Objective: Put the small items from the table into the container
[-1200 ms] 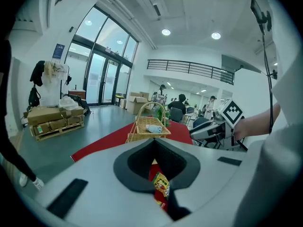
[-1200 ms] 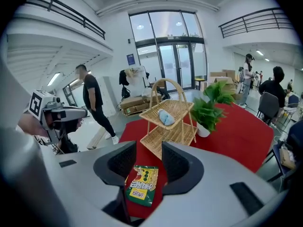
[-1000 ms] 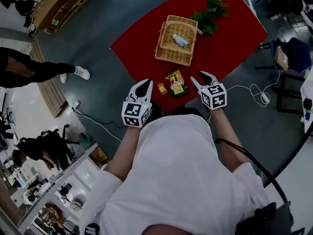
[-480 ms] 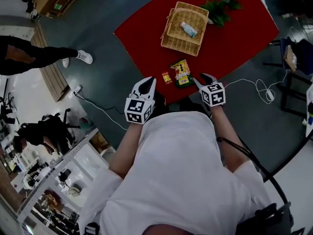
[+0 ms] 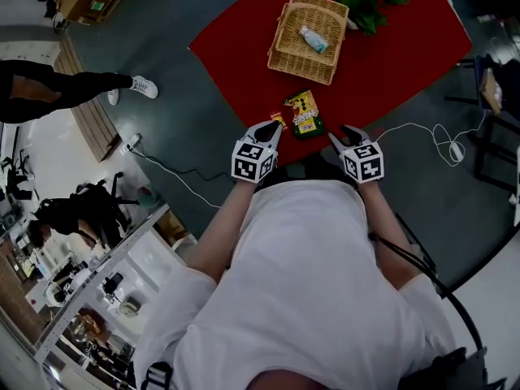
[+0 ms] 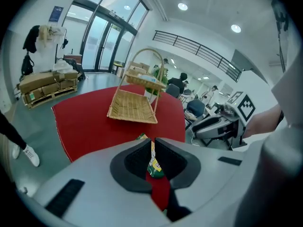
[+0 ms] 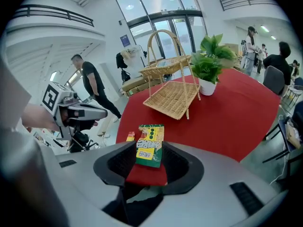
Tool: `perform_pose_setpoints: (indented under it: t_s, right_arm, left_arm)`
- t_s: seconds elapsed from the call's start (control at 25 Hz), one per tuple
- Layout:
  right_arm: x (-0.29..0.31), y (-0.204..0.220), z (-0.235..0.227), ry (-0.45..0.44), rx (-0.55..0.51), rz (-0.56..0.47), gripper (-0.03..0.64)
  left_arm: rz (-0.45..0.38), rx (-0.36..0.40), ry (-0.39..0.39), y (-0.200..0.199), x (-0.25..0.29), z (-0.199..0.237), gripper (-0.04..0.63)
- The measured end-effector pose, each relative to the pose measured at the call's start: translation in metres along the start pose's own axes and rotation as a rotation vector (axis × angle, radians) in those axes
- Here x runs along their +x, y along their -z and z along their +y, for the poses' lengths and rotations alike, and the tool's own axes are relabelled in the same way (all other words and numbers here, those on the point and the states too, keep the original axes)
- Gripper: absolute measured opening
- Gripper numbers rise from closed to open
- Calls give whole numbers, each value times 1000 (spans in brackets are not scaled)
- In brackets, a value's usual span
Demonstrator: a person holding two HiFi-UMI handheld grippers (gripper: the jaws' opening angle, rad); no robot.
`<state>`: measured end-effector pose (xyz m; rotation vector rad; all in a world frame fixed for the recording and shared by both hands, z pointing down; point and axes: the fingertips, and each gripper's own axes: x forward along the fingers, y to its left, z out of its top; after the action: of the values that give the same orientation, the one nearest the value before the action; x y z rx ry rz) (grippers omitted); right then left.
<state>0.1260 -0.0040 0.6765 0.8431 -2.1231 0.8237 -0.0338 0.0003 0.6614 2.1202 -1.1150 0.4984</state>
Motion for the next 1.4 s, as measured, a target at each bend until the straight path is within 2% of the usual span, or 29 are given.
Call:
perform_pose_setpoints:
  t_s: [0.12,0.2,0.32,0.36,0.4,0.56,0.68,0.72,0.76,1.0,1.2,1.32,1.4]
  right_arm:
    - [-7,7,-5,-2,-6,18,175]
    - [-10,13,-11,-3,-5,31,175]
    - [-11,22,-19,-8,-3,56,175]
    - [-12,24,-21,-11,-4,63,175]
    - [-12,26,-23,-13,-6,69,175]
    - [-12,30,-28,-22,-4,86,175]
    - [-10,30,-35,-25,-4,97,175]
    - [-10,30,-38,-24,-4,101,174]
    - [-10,30,-41,-23,-4,103,175]
    - [-14,31,-53,-13,-1,116,174]
    - [-20,30,-66,11,7,120,173]
    - [-21,30,-74,23,15,123,173]
    - [-19,31,-78,27,17,124,173]
  left_arm:
    - [74,-1,22,21,29,-3,11]
    - [126,-2,31,35,50,-4,70]
    - [183,-2,26,49,76,-1,74]
    - [196,-3,19,51,83,0,81]
    - [208,-8,10,51,88,2,116]
    - [243,-37,-12,55,105,9,120]
    - [269,-22,-48,58,118,17,120]
    - [286,-12,-60,60,123,19,127]
    - [307,-7,-72,64,128,20,162]
    - [423,-13,-130,85,154,20,199]
    - [459,-33,-183,99,164,24,199]
    - [436,-55,-199,90,161,25,194]
    - [419,-69,-196,86,160,24,149]
